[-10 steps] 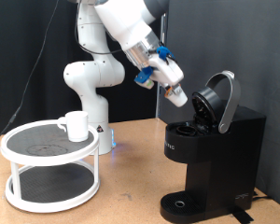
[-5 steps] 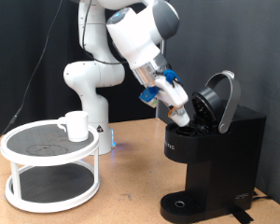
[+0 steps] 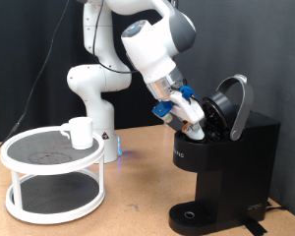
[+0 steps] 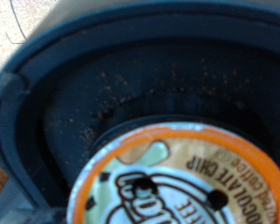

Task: Make a cup of coffee with the keurig machine

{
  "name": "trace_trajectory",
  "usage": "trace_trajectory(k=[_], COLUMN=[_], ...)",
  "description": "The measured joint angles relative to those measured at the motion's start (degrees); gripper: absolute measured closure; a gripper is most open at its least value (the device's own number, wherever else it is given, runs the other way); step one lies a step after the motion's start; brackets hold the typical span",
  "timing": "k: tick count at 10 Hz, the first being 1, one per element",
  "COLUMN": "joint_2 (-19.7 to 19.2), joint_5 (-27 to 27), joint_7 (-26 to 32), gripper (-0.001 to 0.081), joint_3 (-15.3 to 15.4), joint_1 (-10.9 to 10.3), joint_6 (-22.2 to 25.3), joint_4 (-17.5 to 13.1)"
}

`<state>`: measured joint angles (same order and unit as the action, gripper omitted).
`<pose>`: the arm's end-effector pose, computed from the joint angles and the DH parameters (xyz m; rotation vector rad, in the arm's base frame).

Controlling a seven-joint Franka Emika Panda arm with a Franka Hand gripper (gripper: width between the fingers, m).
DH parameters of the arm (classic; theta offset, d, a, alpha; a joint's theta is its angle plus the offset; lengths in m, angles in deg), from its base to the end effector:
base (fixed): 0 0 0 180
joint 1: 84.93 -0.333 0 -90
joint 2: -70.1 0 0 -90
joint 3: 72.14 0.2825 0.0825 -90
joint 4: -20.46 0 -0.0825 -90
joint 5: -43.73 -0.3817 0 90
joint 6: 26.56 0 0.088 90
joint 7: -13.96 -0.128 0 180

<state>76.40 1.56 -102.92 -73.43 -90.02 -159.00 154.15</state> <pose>0.5061 0.0573 0.3441 -0.9113 2.5668 0.6259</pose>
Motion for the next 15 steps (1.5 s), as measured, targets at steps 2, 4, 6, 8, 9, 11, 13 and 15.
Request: trace_trajectory(k=[2, 4, 6, 8, 9, 11, 13, 15], joint_2=[-0.3, -0.4, -0.5, -0.4, -0.1, 1.2, 2.1, 2.2], joint_5=[-0.3, -0.3, -0.8, -3.3, -4.7, -5.5, -4.7, -2.2], joint_7=[0.0, 0.0, 0.7, 2.7, 3.9, 5.0, 4.9, 4.4], gripper=[0.0453, 0.0448, 0.021, 0.0114, 0.0084, 0.0073, 0.0072, 0.0072], joint_3=[0.5, 0.6, 0.6, 0.5, 0.2, -1.0, -1.5, -1.2], joint_1=[0.0, 0.0, 0.0, 0.0, 0.1, 0.7, 1.0, 1.0], joint_6=[-0.3, -0.3, -0.3, -0.3, 0.1, 3.7, 4.9, 5.5], joint_4=[0.1, 0.3, 0.6, 0.6, 0.6, 0.3, 0.3, 0.8])
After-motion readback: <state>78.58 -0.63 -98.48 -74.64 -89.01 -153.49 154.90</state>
